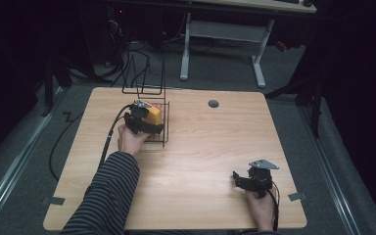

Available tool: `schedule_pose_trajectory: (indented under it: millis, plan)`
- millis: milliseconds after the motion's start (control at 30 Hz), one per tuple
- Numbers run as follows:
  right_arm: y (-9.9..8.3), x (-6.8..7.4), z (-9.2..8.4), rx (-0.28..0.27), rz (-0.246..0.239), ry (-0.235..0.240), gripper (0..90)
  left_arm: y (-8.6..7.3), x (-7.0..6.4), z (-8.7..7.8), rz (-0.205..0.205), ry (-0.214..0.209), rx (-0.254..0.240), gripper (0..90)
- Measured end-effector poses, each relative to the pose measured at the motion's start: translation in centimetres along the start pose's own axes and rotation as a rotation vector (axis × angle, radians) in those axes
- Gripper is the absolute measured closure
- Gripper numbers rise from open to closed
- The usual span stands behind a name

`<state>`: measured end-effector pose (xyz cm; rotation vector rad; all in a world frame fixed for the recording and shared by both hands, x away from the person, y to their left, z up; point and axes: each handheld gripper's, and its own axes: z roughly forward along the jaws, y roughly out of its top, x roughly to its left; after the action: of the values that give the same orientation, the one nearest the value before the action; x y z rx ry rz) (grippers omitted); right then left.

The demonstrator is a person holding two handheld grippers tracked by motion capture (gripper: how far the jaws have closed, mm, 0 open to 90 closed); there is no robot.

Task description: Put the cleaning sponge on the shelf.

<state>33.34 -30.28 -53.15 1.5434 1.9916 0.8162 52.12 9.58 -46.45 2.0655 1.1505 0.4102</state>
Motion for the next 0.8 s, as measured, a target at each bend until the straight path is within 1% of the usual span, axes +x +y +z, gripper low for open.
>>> schedule_pose_trajectory:
  millis: [67, 200, 533, 667, 733, 800]
  plan:
    - [0.0, 0.0, 0.0, 0.000, 0.000, 0.000, 18.1, 0.0, -0.1, -0.3, 0.003, -0.011, -0.002, 0.0]
    - [0.0, 0.0, 0.0, 0.001, 0.001, 0.000, 18.1, 0.1, -0.3, -0.8, 0.009, -0.018, -0.016, 0.0]
    - [0.0, 0.0, 0.0, 0.001, 0.001, 0.000, 18.1, 0.1, -0.8, -1.6, 0.033, -0.002, -0.006, 0.0]
    - [0.0, 0.0, 0.0, 0.000, 0.001, 0.000, 18.1, -0.1, -0.9, -2.1, 0.038, -0.002, -0.018, 0.0]
    - [0.0, 0.0, 0.0, 0.001, 0.001, 0.000, 18.1, -0.2, -0.9, -2.5, 0.038, -0.009, -0.028, 0.0]
    - [0.0, 0.0, 0.0, 0.000, 0.001, 0.000, 18.1, -0.5, -0.8, -2.8, 0.030, -0.009, -0.036, 0.0]
